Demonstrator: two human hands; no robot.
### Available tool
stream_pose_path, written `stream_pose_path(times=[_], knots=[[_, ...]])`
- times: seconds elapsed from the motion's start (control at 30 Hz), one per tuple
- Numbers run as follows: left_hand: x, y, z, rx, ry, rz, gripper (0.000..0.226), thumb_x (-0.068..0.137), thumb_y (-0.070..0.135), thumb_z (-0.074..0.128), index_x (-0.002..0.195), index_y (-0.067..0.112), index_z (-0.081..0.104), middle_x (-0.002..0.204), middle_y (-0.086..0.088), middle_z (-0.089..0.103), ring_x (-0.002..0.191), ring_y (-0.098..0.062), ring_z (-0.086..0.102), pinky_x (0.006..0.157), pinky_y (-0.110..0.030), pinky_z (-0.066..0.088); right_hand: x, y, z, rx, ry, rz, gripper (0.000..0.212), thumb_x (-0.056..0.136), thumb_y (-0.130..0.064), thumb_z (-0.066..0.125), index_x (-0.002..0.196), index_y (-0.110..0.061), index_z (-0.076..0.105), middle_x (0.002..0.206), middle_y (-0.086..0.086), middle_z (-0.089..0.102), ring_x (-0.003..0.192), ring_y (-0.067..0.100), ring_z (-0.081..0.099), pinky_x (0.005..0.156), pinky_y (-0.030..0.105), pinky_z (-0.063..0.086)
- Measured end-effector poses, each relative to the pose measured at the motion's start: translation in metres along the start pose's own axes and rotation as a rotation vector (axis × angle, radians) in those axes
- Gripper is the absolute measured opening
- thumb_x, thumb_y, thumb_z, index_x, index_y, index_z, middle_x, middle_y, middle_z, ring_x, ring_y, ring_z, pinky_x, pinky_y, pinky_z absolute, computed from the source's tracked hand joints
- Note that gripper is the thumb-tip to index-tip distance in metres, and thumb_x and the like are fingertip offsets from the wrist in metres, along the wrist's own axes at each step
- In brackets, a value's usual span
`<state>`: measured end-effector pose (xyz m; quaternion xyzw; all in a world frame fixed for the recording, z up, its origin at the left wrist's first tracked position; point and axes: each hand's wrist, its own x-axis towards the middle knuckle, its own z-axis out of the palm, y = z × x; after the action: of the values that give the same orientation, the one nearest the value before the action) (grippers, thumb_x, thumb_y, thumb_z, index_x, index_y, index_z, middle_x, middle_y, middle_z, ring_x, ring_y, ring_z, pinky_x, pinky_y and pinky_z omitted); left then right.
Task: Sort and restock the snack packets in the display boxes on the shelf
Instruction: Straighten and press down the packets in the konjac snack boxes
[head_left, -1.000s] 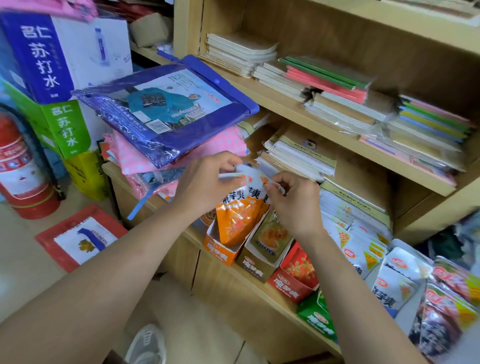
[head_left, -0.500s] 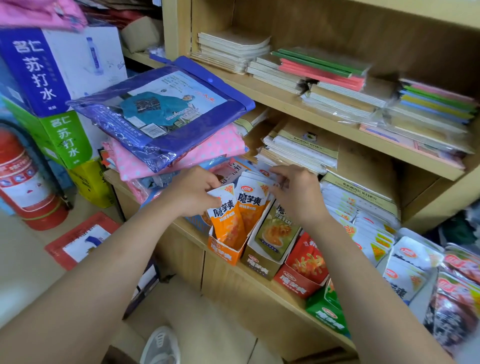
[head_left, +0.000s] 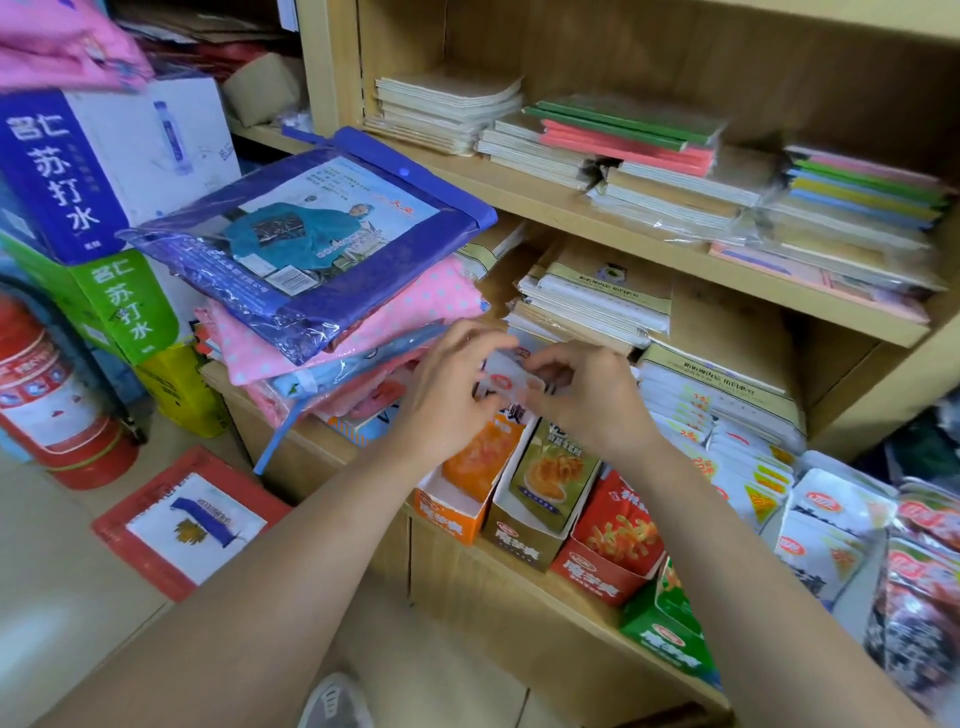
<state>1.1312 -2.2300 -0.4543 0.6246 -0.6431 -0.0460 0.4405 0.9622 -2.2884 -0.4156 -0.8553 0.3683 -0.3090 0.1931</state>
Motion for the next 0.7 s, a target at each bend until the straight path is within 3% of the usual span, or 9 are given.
stream_pose_path(times=[0.07, 0.17, 0.3, 0.37, 0.4, 0.43, 0.5, 0.57, 0.7], knots=[[0.0, -0.002, 0.002, 0.065, 0.046, -0.067, 0.07, 0.074, 0.021, 0.089, 0.136, 0.024, 0.057, 0.126, 0.002, 0.064, 0.106, -0.016, 0.064, 0.084, -0.033, 0.058, 0.0, 0.002, 0.004, -0.046, 0.047, 0.004, 0.015, 0.08, -0.006, 0.078, 0.094, -0.012, 0.078, 0.081, 0.0, 0.071, 0.073, 0.017, 0.064, 0.072, 0.041, 0.058], [0.003, 0.0, -0.006, 0.111, 0.104, -0.082, 0.065, 0.072, 0.026, 0.09, 0.13, 0.023, 0.063, 0.117, 0.002, 0.07, 0.104, -0.019, 0.064, 0.085, -0.036, 0.054, 0.003, 0.004, 0.007, -0.103, 0.056, -0.01, 0.017, 0.081, -0.004, 0.077, 0.095, -0.013, 0.078, 0.081, 0.0, 0.071, 0.073, 0.016, 0.064, 0.072, 0.043, 0.059], [-0.003, -0.015, -0.016, 0.105, -0.286, -0.279, 0.079, 0.069, 0.032, 0.09, 0.139, 0.024, 0.055, 0.127, 0.008, 0.062, 0.11, -0.013, 0.06, 0.091, -0.037, 0.054, 0.006, 0.001, 0.008, -0.218, -0.067, 0.035, 0.034, 0.081, -0.023, 0.082, 0.114, -0.016, 0.075, 0.095, 0.005, 0.074, 0.088, 0.024, 0.067, 0.078, 0.039, 0.057], [-0.011, -0.027, -0.013, 0.153, -0.407, -0.343, 0.066, 0.062, 0.042, 0.088, 0.12, 0.031, 0.06, 0.113, 0.013, 0.067, 0.097, -0.012, 0.065, 0.082, -0.042, 0.06, 0.009, -0.001, 0.011, -0.251, -0.08, 0.071, 0.021, 0.082, -0.024, 0.079, 0.102, -0.017, 0.077, 0.085, 0.004, 0.072, 0.083, 0.025, 0.067, 0.073, 0.039, 0.057], [-0.014, -0.031, -0.011, 0.168, -0.424, -0.365, 0.053, 0.061, 0.042, 0.087, 0.106, 0.032, 0.06, 0.101, 0.014, 0.068, 0.088, -0.011, 0.065, 0.077, -0.044, 0.06, 0.011, -0.001, 0.013, -0.259, -0.085, 0.074, 0.009, 0.083, -0.023, 0.077, 0.089, -0.016, 0.076, 0.076, 0.004, 0.069, 0.076, 0.025, 0.065, 0.067, 0.037, 0.055], [-0.015, -0.033, -0.009, 0.188, -0.431, -0.386, 0.044, 0.063, 0.04, 0.087, 0.095, 0.031, 0.058, 0.091, 0.014, 0.066, 0.081, -0.009, 0.064, 0.073, -0.045, 0.06, 0.011, -0.001, 0.014, -0.266, -0.092, 0.078, 0.009, 0.083, -0.02, 0.075, 0.076, -0.015, 0.071, 0.069, 0.003, 0.064, 0.07, 0.025, 0.061, 0.062, 0.034, 0.05], [-0.016, -0.038, -0.004, 0.216, -0.388, -0.377, 0.037, 0.065, 0.04, 0.086, 0.085, 0.03, 0.056, 0.082, 0.015, 0.063, 0.074, -0.007, 0.062, 0.068, -0.042, 0.06, 0.012, -0.001, 0.017, -0.251, -0.1, 0.085, 0.016, 0.083, -0.016, 0.073, 0.068, -0.016, 0.066, 0.065, 0.002, 0.062, 0.066, 0.024, 0.058, 0.059, 0.031, 0.045], [-0.016, -0.035, -0.003, 0.242, -0.29, -0.337, 0.036, 0.061, 0.048, 0.083, 0.08, 0.03, 0.058, 0.076, 0.015, 0.063, 0.071, -0.009, 0.062, 0.059, -0.036, 0.056, 0.012, 0.0, 0.013, -0.229, -0.075, 0.083, 0.01, 0.084, -0.015, 0.072, 0.074, -0.014, 0.073, 0.071, 0.004, 0.069, 0.069, 0.025, 0.062, 0.061, 0.035, 0.053], [-0.014, -0.017, 0.003, 0.361, -0.057, -0.296, 0.044, 0.067, 0.053, 0.081, 0.067, 0.029, 0.044, 0.065, 0.009, 0.051, 0.067, -0.018, 0.051, 0.055, -0.03, 0.032, 0.015, 0.003, 0.006, -0.152, 0.093, 0.041, 0.008, 0.086, -0.013, 0.071, 0.084, -0.015, 0.079, 0.08, 0.004, 0.072, 0.079, 0.03, 0.063, 0.067, 0.041, 0.055]])
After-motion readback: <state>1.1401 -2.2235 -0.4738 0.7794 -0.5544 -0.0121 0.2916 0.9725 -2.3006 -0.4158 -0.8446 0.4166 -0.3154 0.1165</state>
